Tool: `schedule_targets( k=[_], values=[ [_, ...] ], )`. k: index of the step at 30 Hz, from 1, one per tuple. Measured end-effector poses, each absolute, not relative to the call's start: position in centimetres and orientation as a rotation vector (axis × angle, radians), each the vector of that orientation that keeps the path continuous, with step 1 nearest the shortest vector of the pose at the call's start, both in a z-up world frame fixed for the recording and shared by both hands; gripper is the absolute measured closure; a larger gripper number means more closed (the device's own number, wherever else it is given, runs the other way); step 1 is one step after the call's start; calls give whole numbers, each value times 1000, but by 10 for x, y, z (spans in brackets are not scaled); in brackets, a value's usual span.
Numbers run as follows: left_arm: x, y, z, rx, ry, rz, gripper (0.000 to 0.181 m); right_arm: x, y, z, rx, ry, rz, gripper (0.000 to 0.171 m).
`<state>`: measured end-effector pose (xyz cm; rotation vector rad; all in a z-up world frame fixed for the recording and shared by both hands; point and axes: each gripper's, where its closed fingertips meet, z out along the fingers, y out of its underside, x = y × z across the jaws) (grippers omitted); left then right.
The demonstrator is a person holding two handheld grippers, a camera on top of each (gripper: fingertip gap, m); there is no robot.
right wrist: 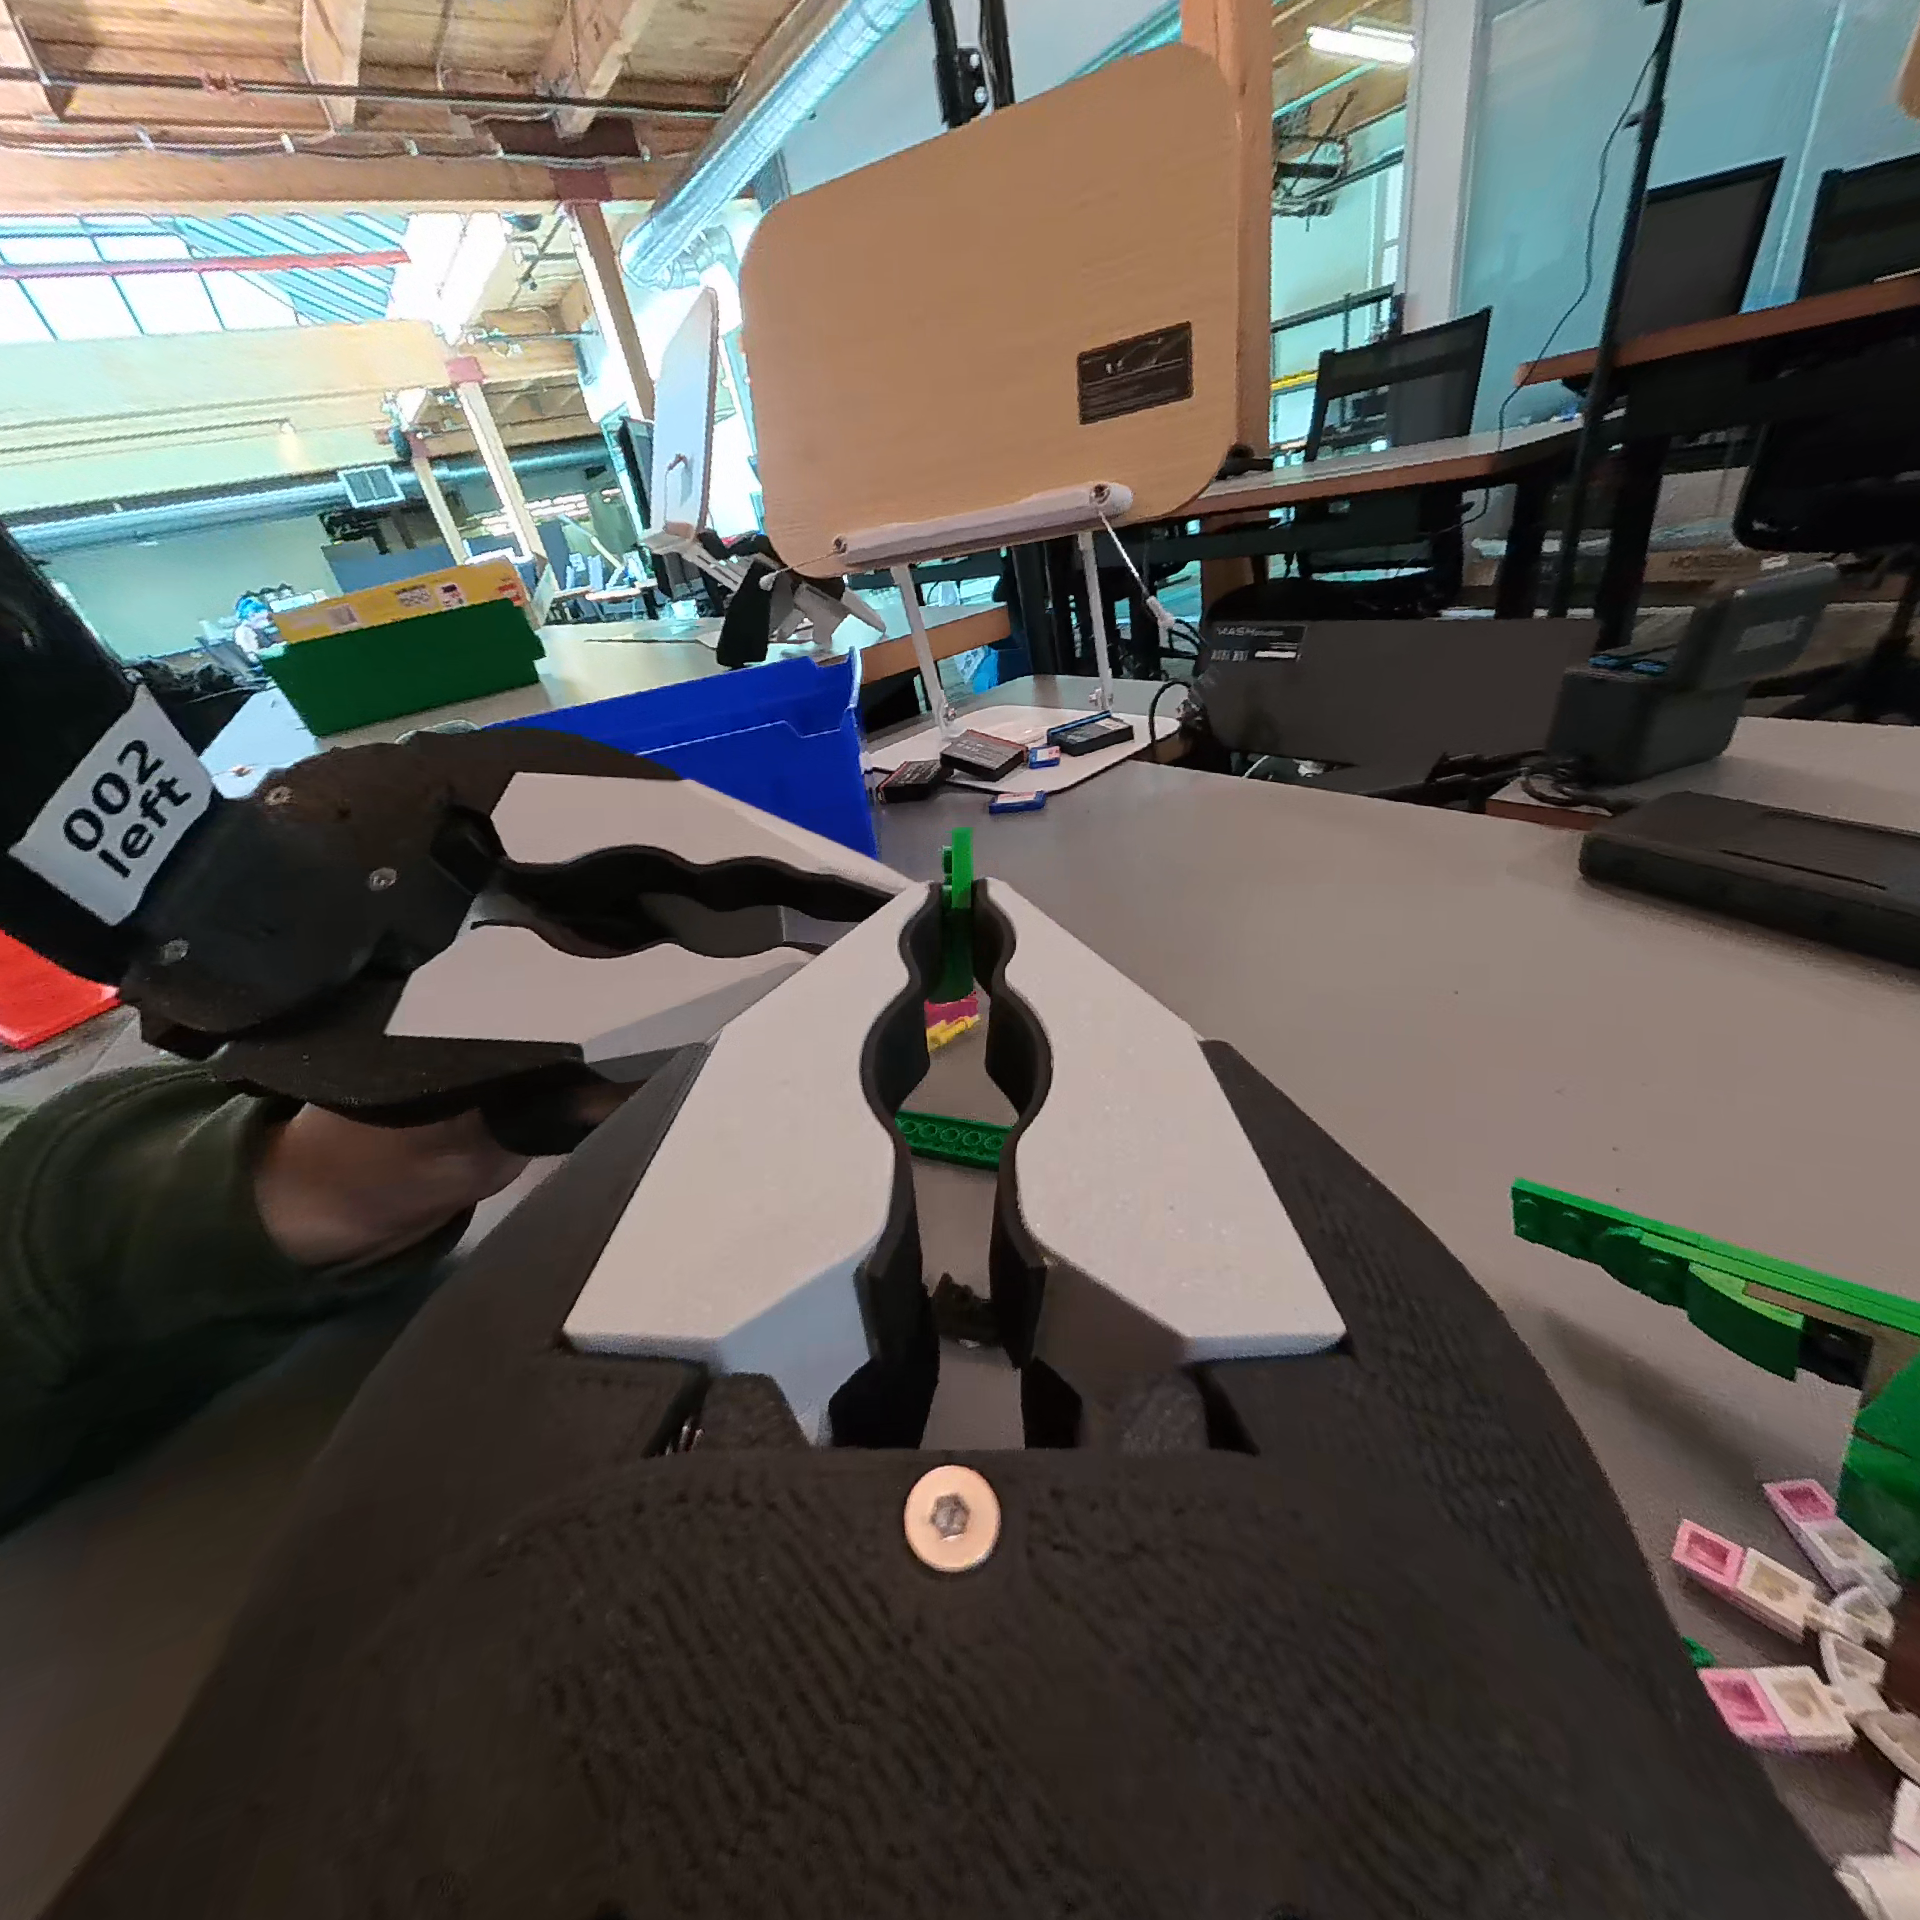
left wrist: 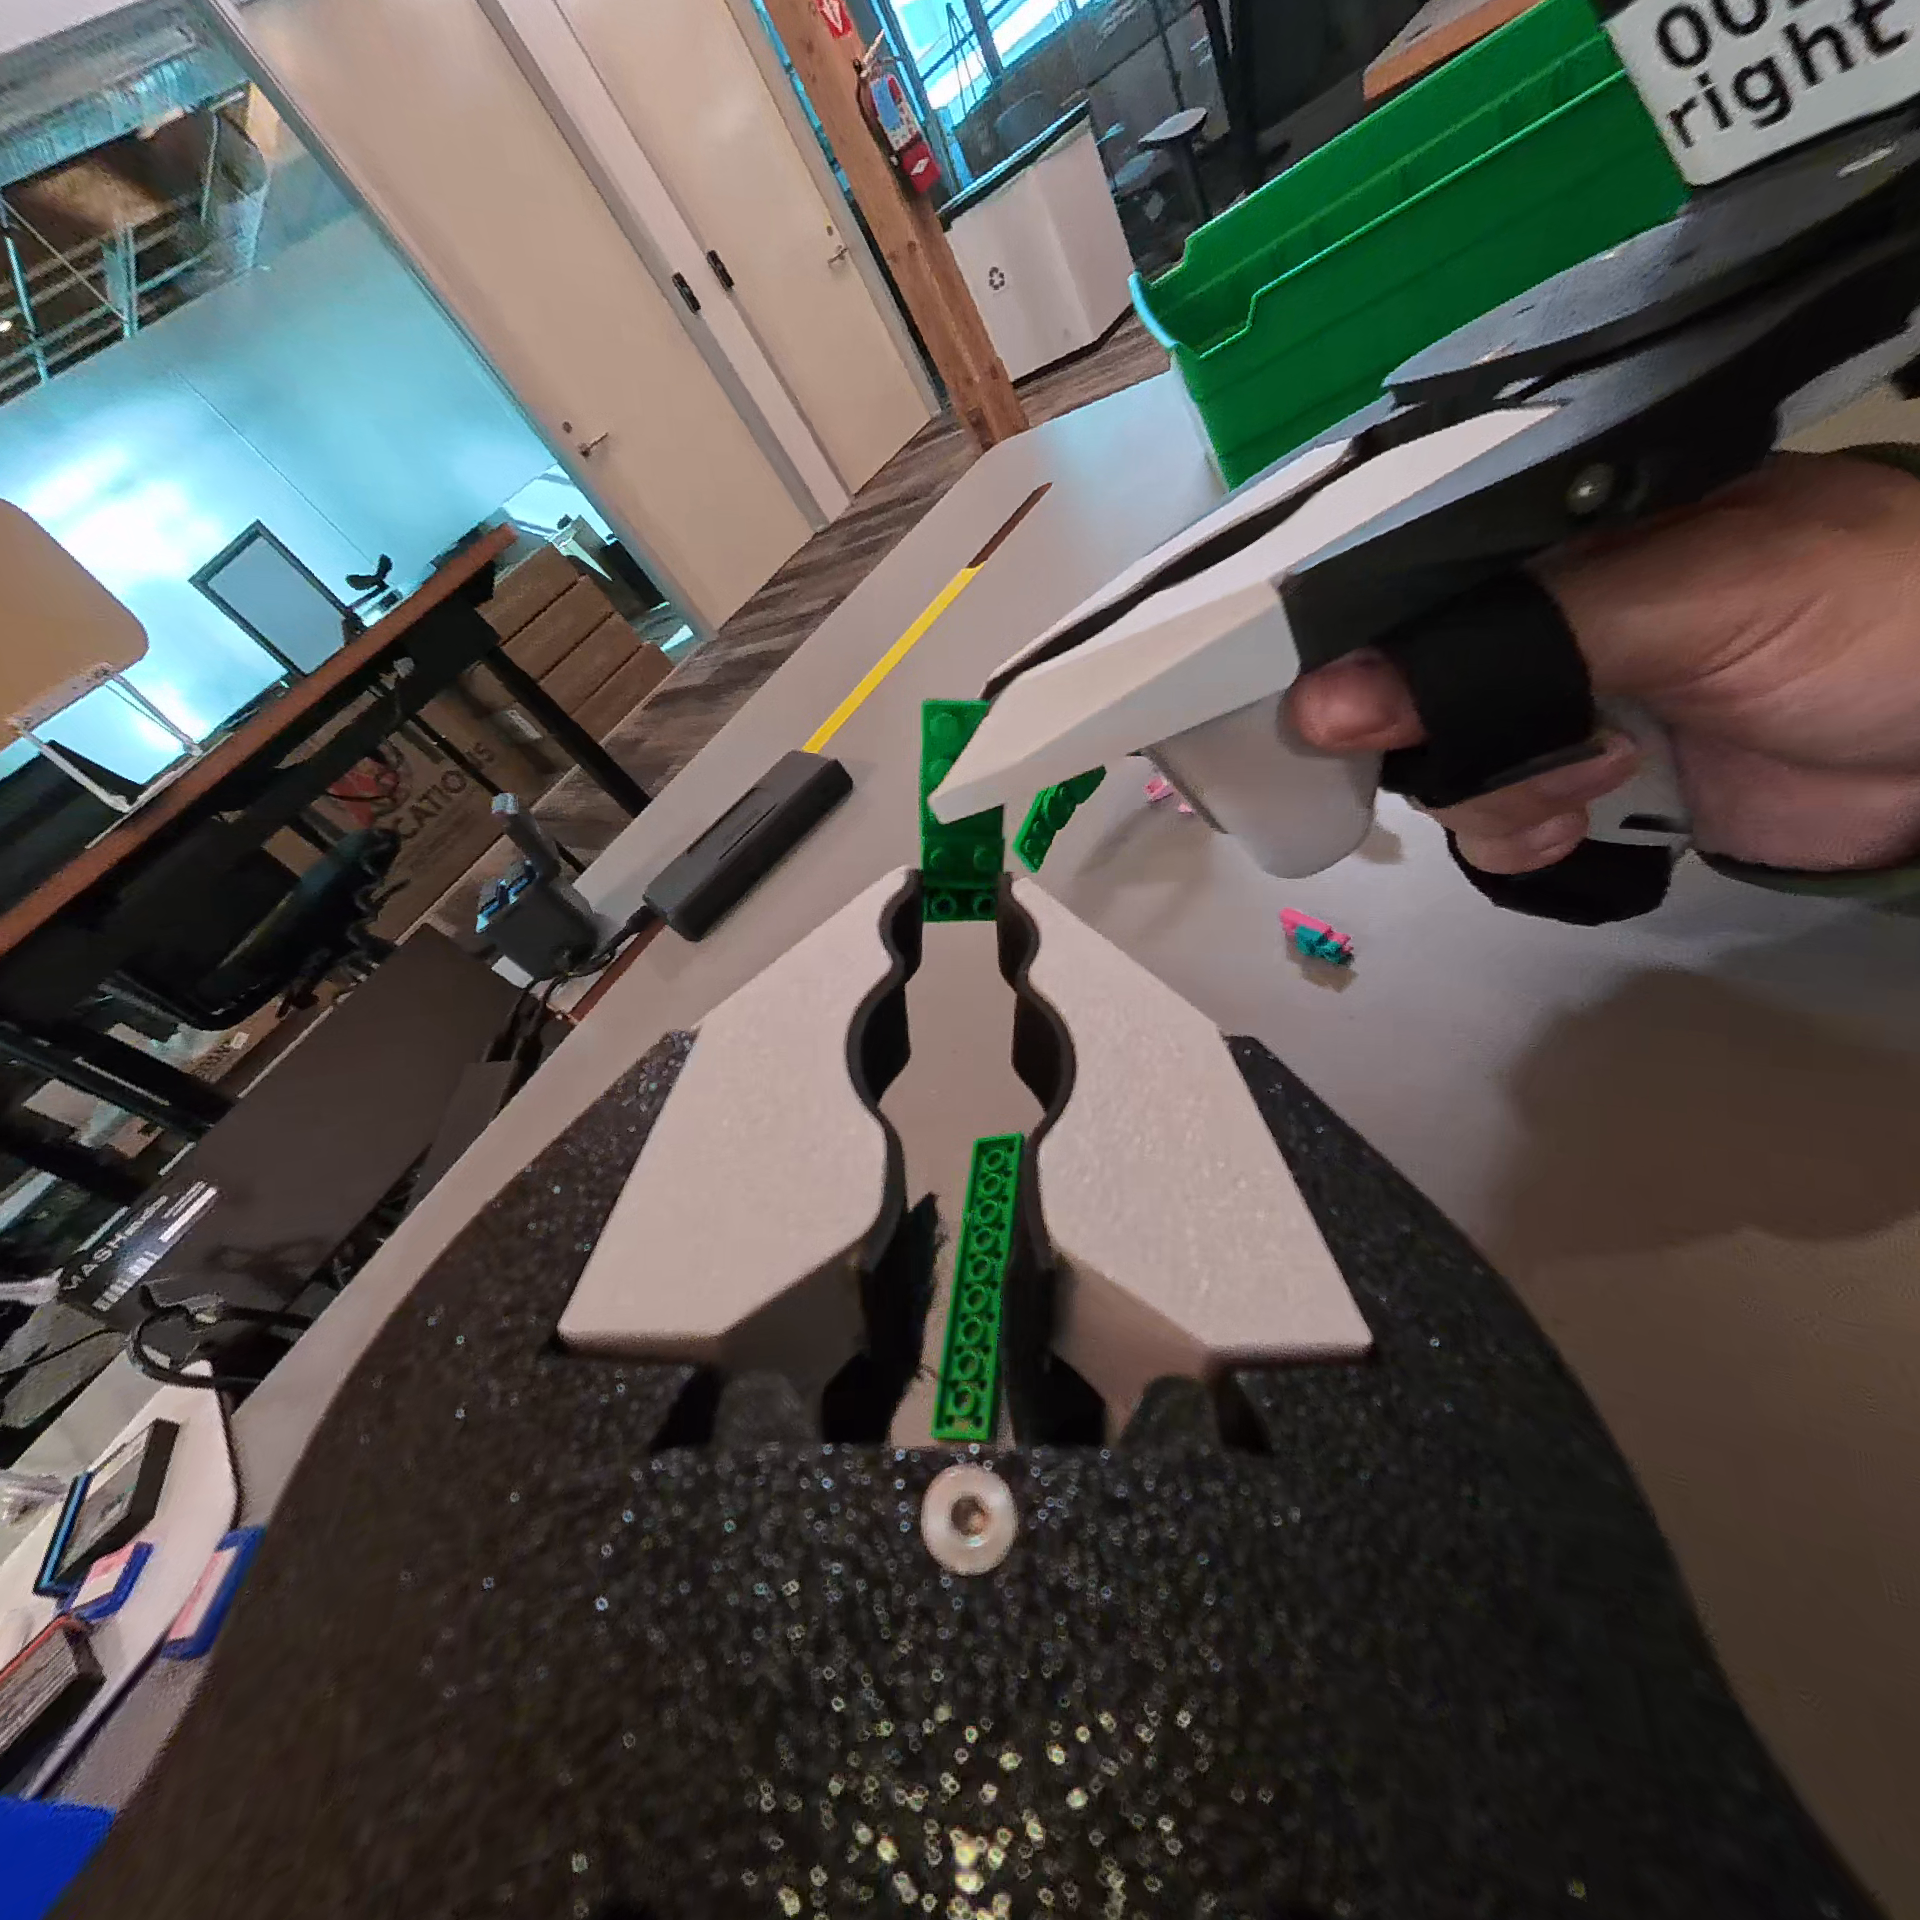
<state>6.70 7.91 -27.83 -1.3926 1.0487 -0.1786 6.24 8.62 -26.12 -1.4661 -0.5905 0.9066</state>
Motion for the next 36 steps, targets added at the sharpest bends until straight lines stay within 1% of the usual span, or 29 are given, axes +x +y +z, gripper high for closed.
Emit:
schedule_targets(
  k=[5,6,8,9,15,21,24,25,26,28,31,35,36],
  values=[
    [64,84,-280,-1426,1016,-228,168,62,89,-262,-1470,-569,887,169],
    [65,83,-280,-1426,1018,-243,161,62,89,-262,-1470,-570,884,169],
    [69,81,-279,-1416,1023,-268,154,61,89,-262,-1464,-573,883,169],
    [70,79,-279,-1408,1029,-272,154,61,88,-261,-1463,-575,883,169],
    [67,84,-279,-1421,1011,-241,168,59,87,-261,-1460,-580,892,169],
    [67,85,-276,-1384,1015,-173,170,59,87,-259,-1453,-583,864,169],
    [67,82,-277,-1418,1038,-137,172,64,94,-262,-1460,-610,733,169],
    [68,77,-273,-1396,1040,-157,181,75,105,-266,-1487,-574,656,169],
    [68,70,-267,-1365,1031,-198,181,90,116,-268,-1509,-517,637,169],
    [70,63,-263,-1305,1074,-121,181,109,127,-268,-1531,-408,730,169],
    [73,73,-282,-1349,1115,-123,181,99,118,-263,-1497,-475,769,169],
    [70,84,-294,-1459,1071,-282,181,85,110,-260,-1476,-514,858,169],
    [68,88,-290,-1470,1019,-299,166,82,107,-261,-1475,-519,881,169]
  ],
)
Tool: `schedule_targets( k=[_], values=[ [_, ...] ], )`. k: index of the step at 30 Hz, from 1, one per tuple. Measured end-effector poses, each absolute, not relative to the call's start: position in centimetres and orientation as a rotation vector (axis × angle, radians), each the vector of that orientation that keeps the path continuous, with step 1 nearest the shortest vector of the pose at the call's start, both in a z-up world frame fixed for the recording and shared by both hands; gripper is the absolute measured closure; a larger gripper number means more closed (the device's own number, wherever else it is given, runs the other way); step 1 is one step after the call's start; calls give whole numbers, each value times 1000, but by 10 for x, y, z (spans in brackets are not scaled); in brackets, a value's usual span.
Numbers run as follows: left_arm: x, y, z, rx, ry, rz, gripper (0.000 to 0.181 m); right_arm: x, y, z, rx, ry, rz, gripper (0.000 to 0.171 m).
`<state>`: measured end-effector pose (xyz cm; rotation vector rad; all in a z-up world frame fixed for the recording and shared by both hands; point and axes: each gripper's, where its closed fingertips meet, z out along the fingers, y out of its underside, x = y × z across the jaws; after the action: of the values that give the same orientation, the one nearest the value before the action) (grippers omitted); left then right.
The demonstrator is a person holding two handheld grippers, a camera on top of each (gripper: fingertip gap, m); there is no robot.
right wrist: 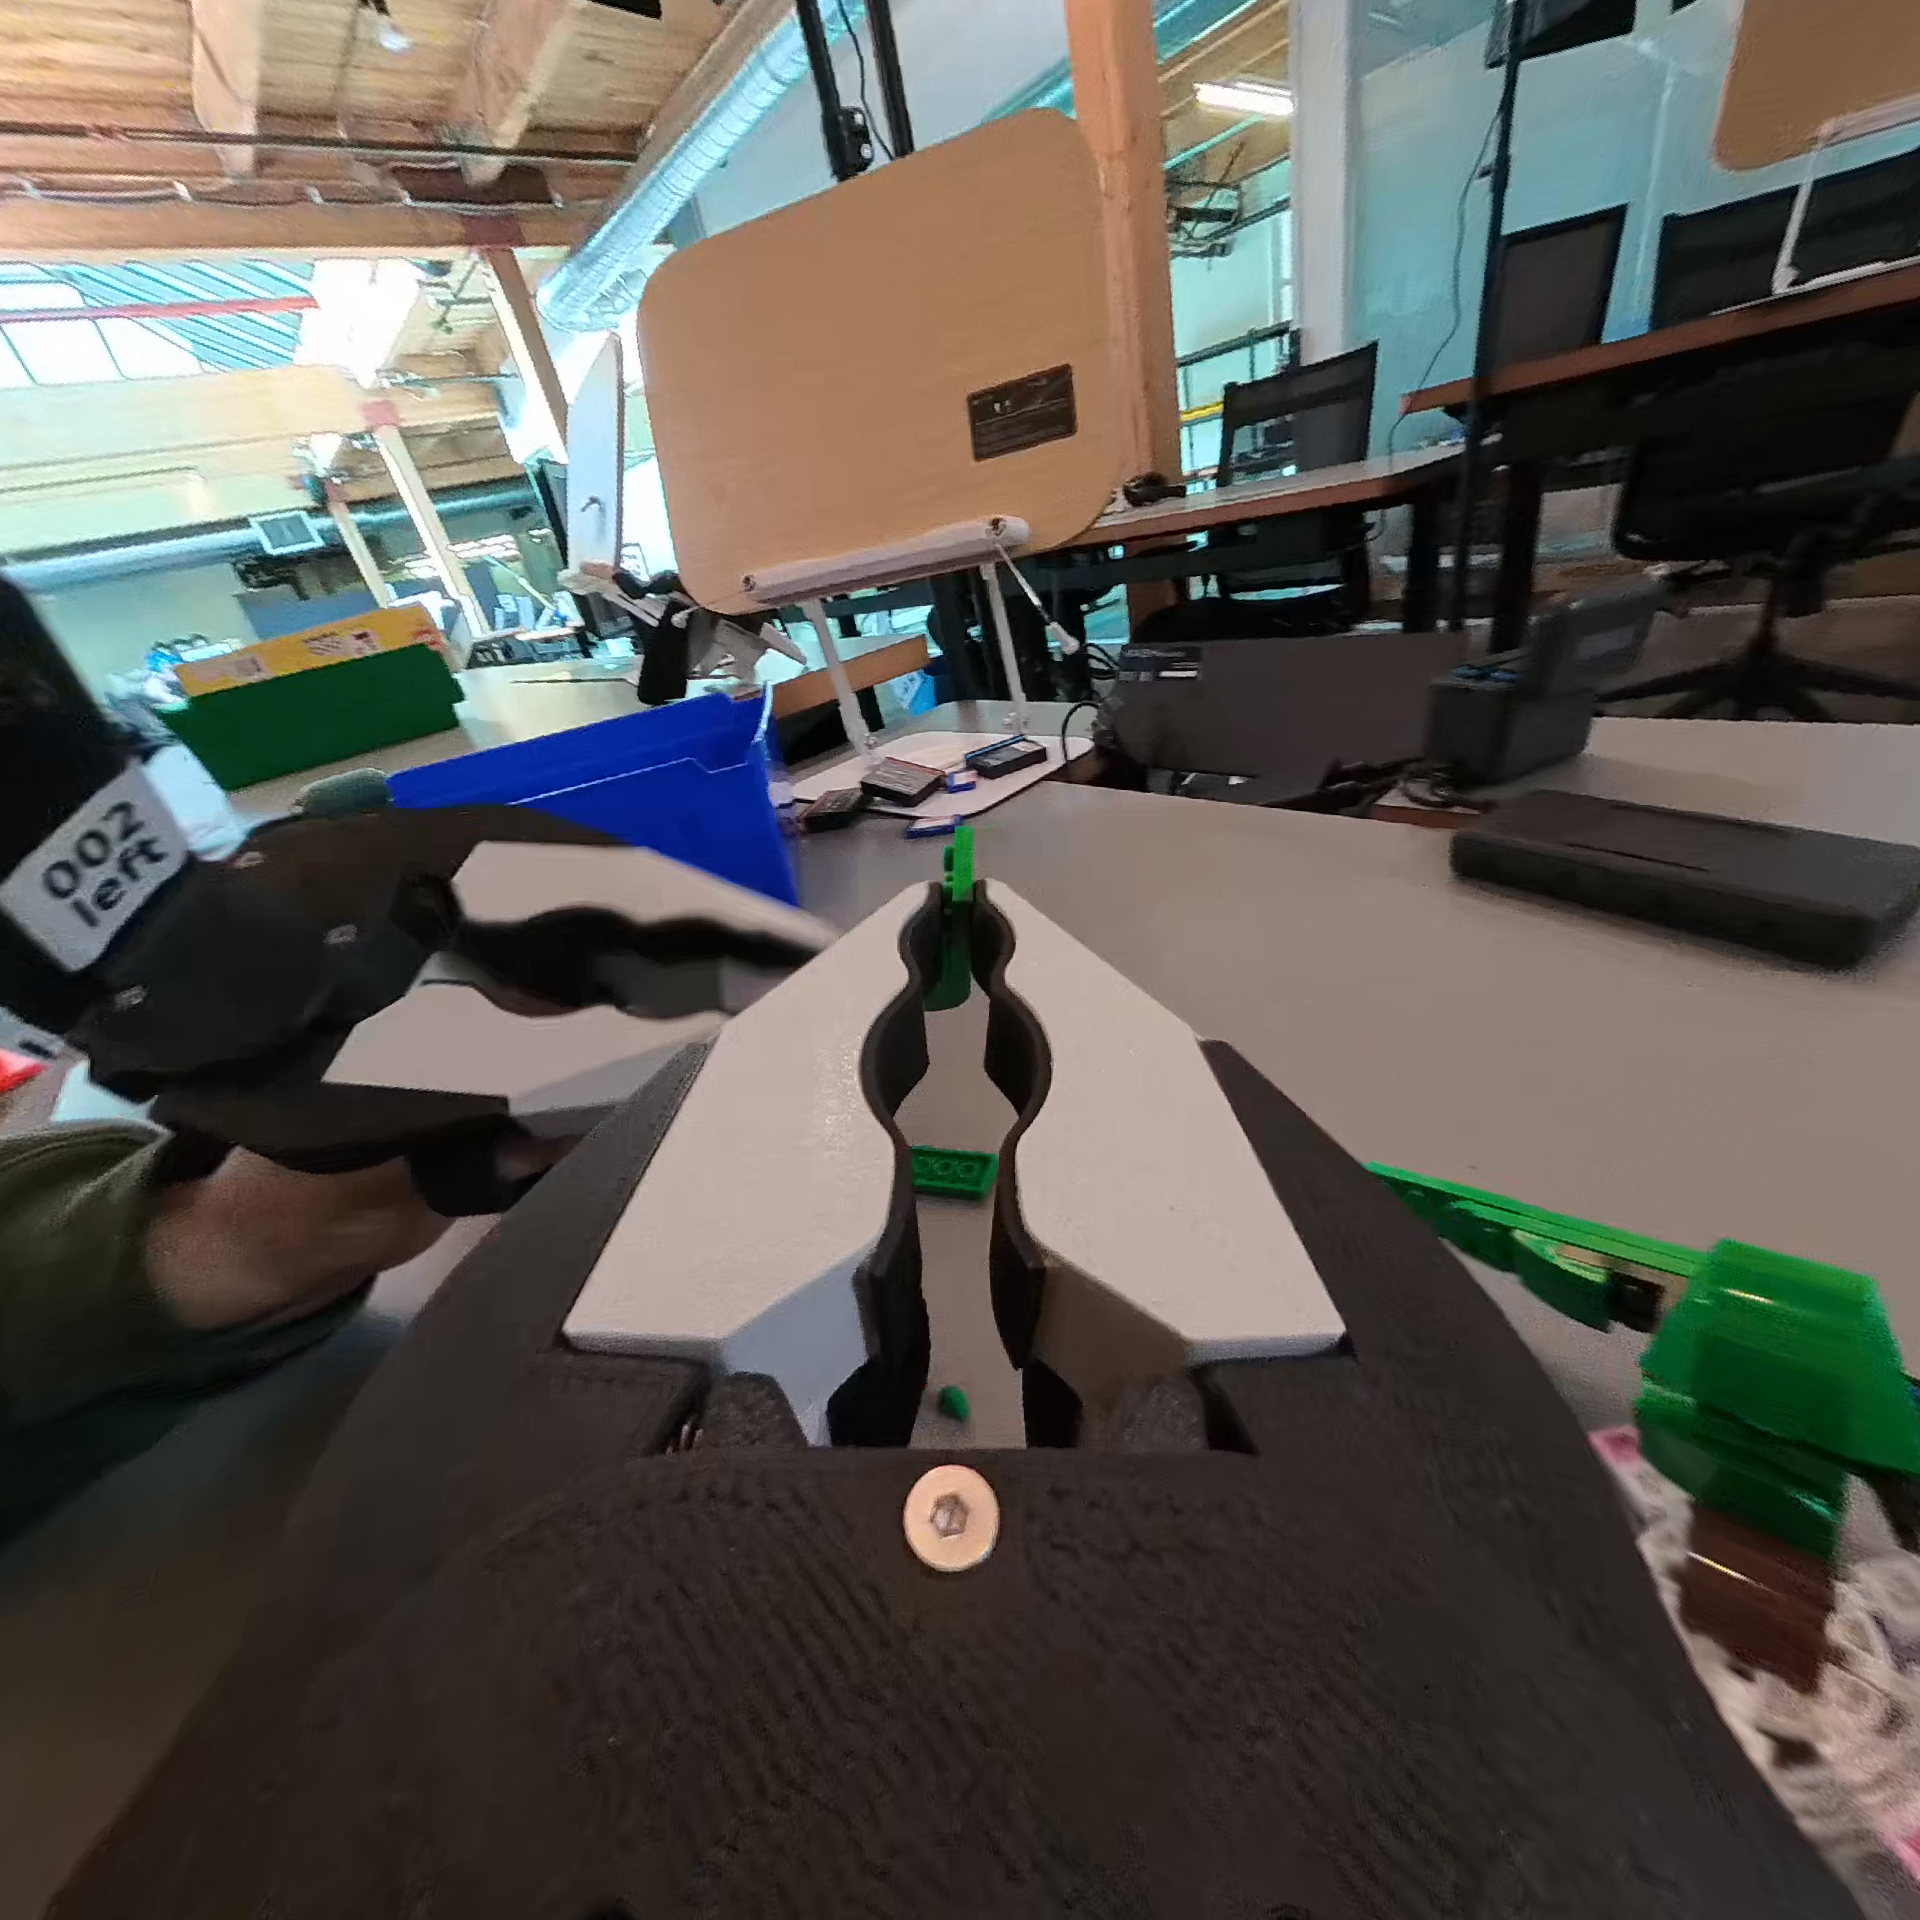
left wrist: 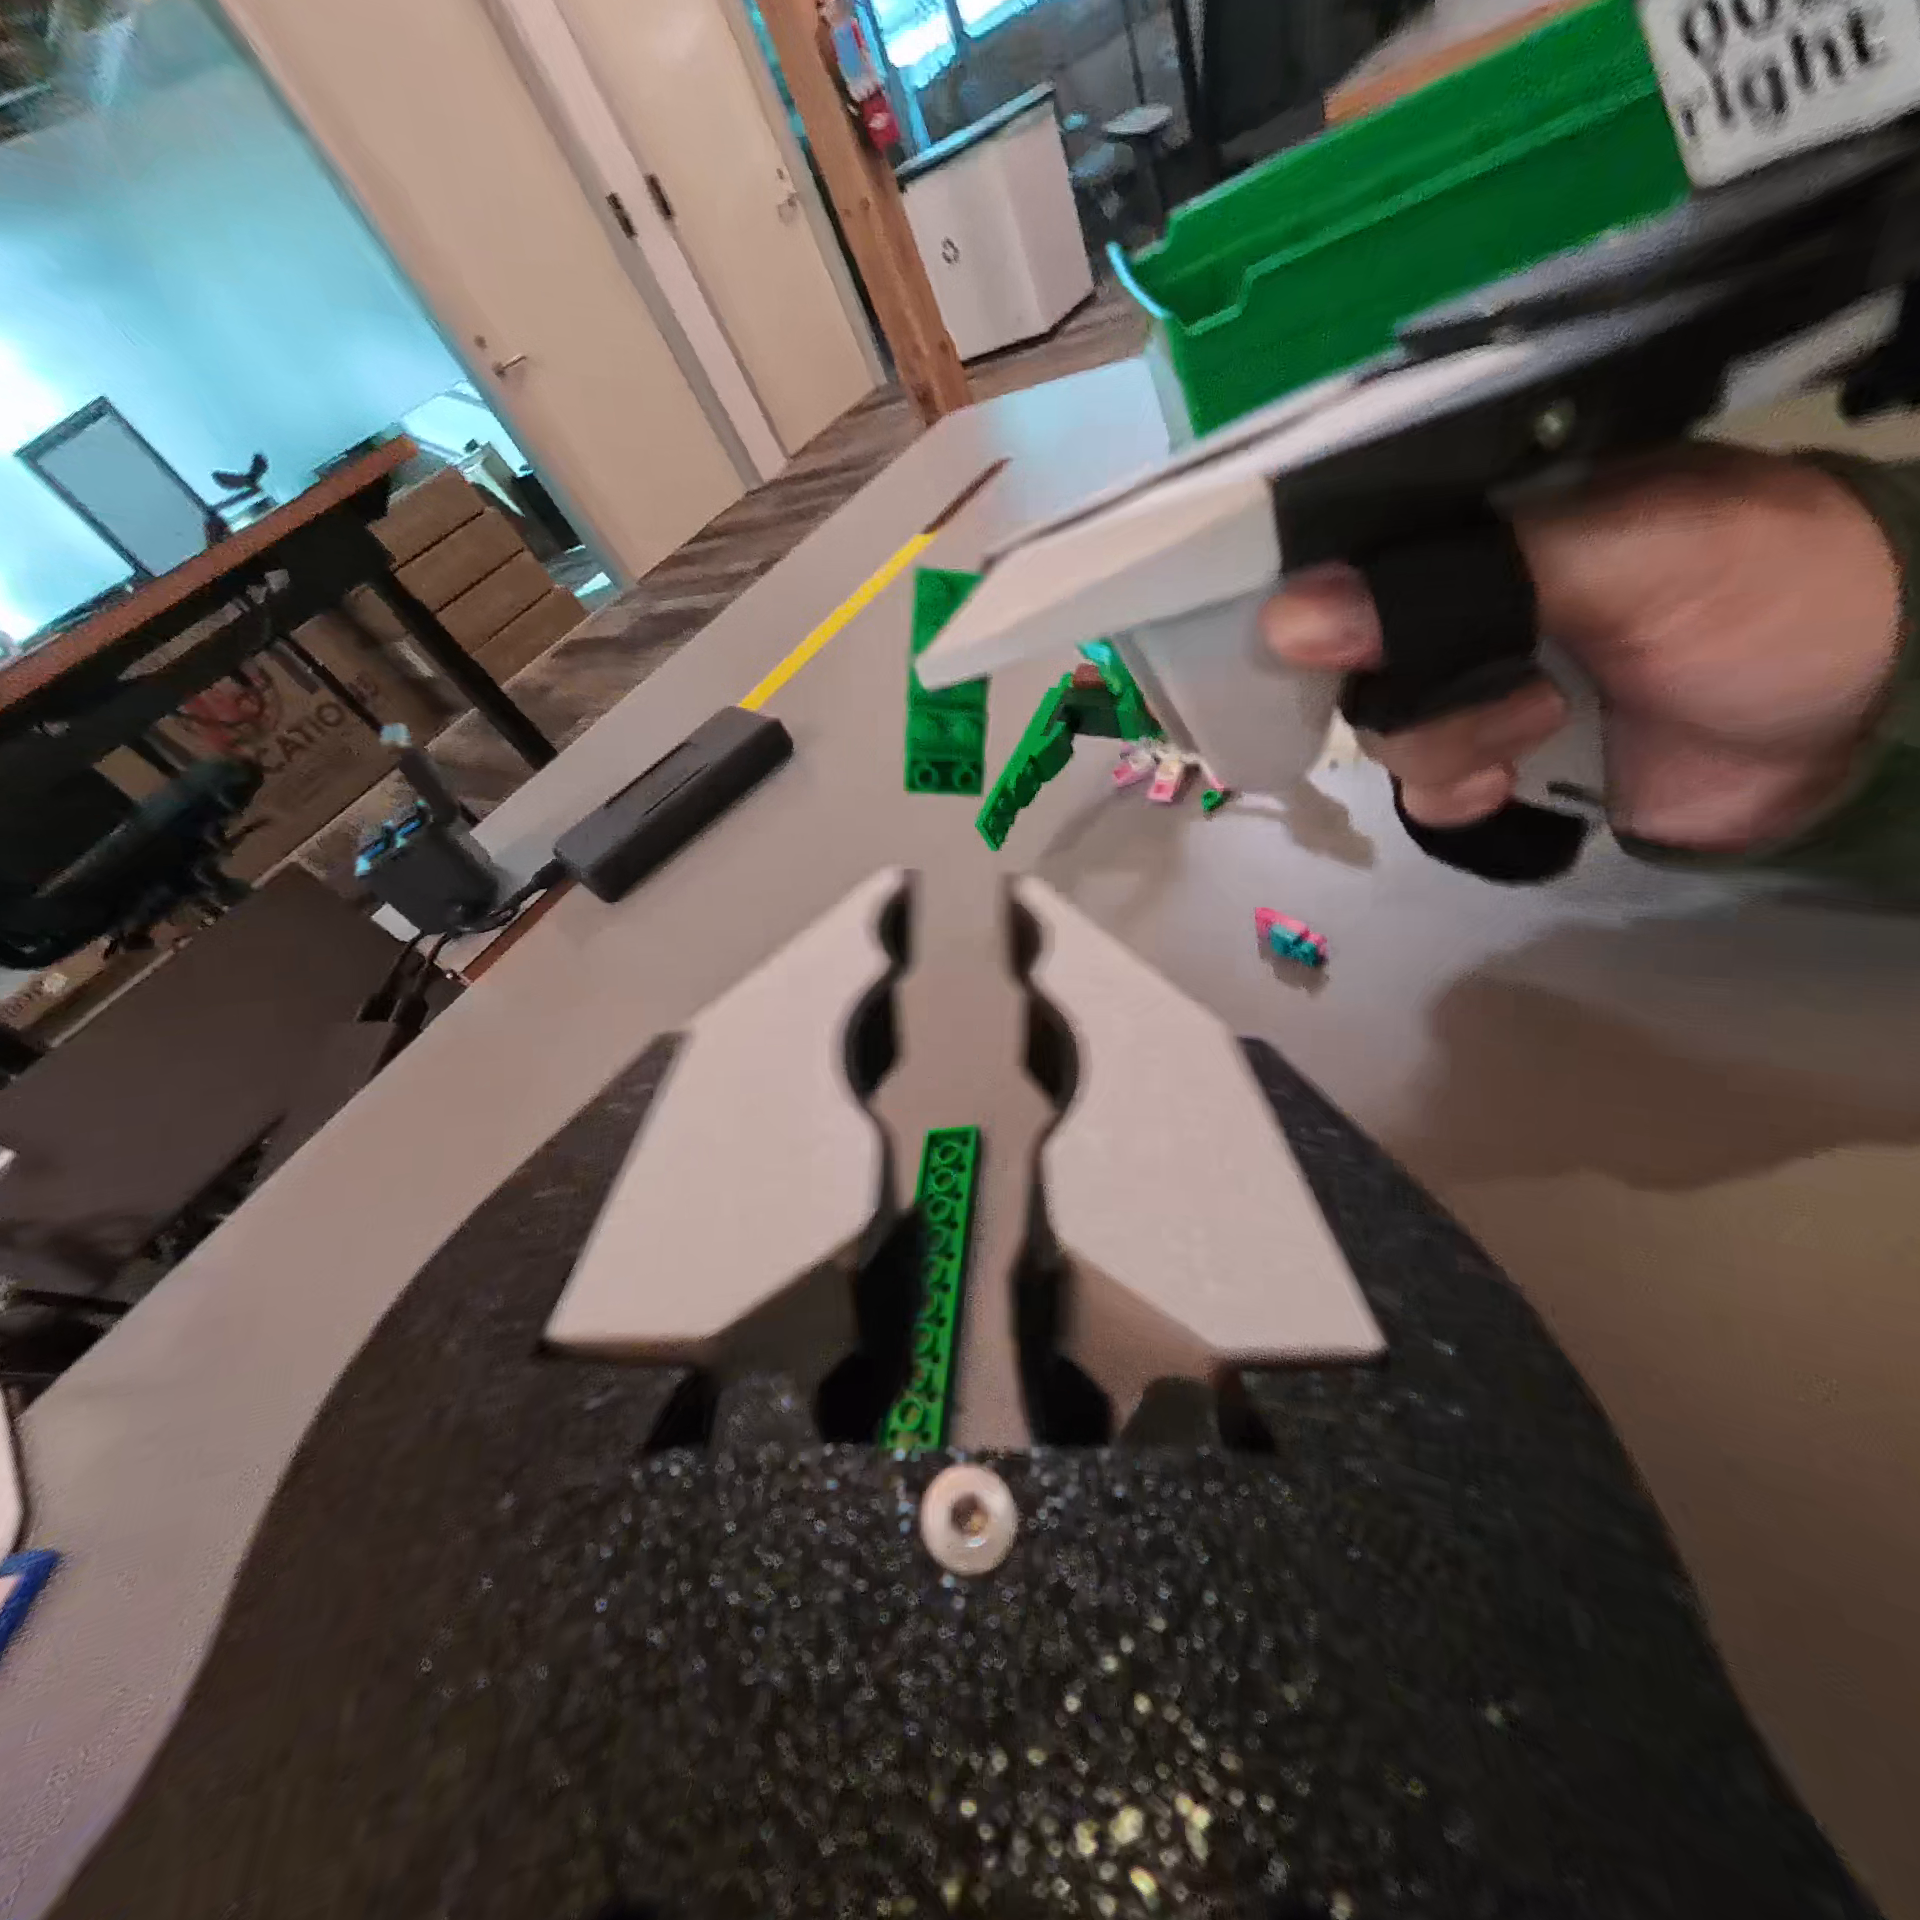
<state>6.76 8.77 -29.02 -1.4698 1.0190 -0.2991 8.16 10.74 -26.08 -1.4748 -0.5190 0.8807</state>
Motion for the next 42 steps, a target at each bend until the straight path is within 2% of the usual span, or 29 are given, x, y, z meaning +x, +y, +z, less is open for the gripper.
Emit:
schedule_targets(
  k=[1,3,9,15,21,26,32,37,42],
  values=[
    [66,88,-288,-1468,1002,-323,145,77,105,-262,-1477,-527,896,169],
    [66,88,-285,-1461,981,-341,147,69,102,-265,-1484,-548,913,169],
    [63,92,-283,-1424,1005,-210,168,54,96,-269,-1498,-558,943,169],
    [62,93,-285,-1447,1002,-204,167,54,98,-270,-1506,-520,938,169],
    [64,90,-287,-1470,1011,-209,158,54,98,-269,-1502,-507,941,169],
    [61,92,-285,-1472,1004,-158,163,54,98,-269,-1500,-508,938,169],
    [60,91,-282,-1459,1002,-138,157,54,98,-269,-1502,-503,932,169],
    [60,92,-285,-1468,1014,-124,168,52,97,-270,-1503,-511,936,169],
    [59,93,-288,-1489,1019,-108,168,52,98,-272,-1509,-536,890,169]
  ],
)
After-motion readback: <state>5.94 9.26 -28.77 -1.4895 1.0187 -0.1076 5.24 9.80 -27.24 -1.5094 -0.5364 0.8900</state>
